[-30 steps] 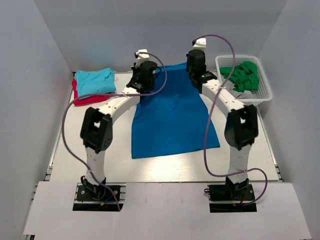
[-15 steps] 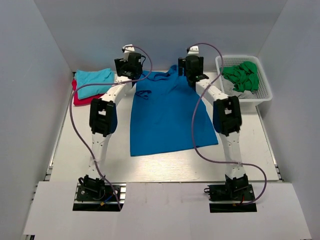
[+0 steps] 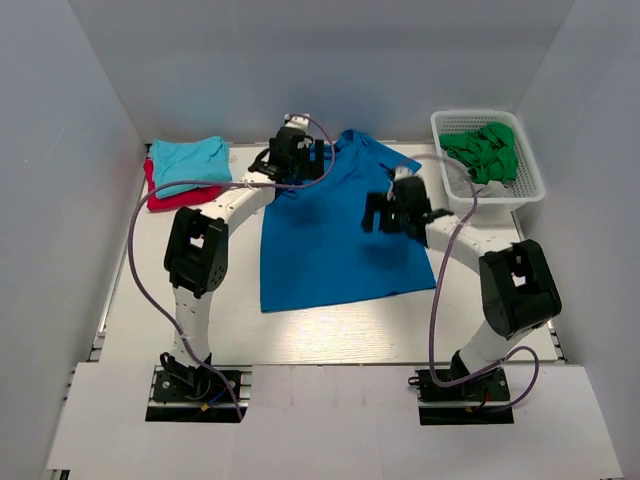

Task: Fold and stack the t-shirts
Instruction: Flatten out the tshirt

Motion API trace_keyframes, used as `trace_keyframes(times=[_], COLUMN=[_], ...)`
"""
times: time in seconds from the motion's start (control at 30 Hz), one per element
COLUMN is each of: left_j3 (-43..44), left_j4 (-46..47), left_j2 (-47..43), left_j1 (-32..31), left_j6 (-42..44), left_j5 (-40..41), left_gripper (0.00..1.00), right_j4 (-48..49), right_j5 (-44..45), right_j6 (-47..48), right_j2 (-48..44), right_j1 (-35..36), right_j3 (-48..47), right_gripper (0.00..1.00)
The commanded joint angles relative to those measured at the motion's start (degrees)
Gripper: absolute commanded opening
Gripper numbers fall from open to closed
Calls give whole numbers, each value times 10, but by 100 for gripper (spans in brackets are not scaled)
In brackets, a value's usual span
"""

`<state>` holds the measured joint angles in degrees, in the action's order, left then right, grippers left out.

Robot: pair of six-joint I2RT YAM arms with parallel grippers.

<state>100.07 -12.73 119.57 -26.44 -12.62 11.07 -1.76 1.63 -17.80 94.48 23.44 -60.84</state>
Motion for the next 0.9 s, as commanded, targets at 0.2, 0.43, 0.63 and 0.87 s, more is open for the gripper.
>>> trace_keyframes(times=[0.2,0.43,0.63,0.87], left_j3=[-131,-297,-491,-719], left_j4=[13,7,-13,45], left_j2=[-21,-69,-193,-360], left_j1=[1,1,-13,-126], left_j6=[-54,-134,-241,-368], left_j5=[16,30,-37,-266], left_gripper=[100,100,100,100], right_j4=[-19,-47,-73,-73], right_j5=[-79,-31,35,144], right_j6=[-83,-107,-121,-65], right_j2=[-91,-124,-90,19], right_j1=[32,32,28,16], right_j3=[190,226,209,77], right_gripper=[90,90,90,90])
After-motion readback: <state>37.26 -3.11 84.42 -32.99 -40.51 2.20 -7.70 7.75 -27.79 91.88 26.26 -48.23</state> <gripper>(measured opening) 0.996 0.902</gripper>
